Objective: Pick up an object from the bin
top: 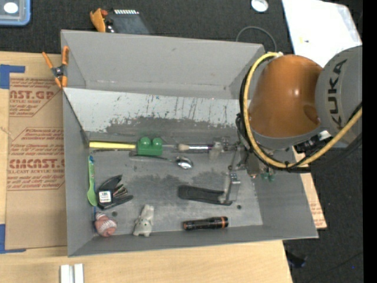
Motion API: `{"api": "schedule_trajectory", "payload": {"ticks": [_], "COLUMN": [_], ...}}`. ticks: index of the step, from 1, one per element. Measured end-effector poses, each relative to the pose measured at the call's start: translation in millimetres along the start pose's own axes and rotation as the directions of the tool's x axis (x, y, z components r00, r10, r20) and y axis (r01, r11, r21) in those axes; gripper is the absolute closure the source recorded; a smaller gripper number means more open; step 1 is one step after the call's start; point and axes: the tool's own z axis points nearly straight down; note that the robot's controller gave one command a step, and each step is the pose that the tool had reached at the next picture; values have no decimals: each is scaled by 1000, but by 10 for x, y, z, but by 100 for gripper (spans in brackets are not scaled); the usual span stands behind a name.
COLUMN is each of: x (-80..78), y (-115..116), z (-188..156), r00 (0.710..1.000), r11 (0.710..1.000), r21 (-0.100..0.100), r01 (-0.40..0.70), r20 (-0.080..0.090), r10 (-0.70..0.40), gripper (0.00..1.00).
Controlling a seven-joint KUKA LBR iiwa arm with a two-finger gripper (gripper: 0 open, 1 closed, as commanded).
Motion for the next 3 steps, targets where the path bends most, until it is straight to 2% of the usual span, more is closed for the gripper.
{"api": "schedule_trajectory", "payload": {"ticks": [1,2,3], "x": [-16,32,161], "y": [0,-14,-9], "z": [-34,586,746], "r00": [1000,991,996], "r11": [1000,991,996], "r21": [0,-2,-1], "r01": [0,-135,-94], "r20": [7,9,9], "r10": [0,135,94], "gripper": [0,0,0]}}
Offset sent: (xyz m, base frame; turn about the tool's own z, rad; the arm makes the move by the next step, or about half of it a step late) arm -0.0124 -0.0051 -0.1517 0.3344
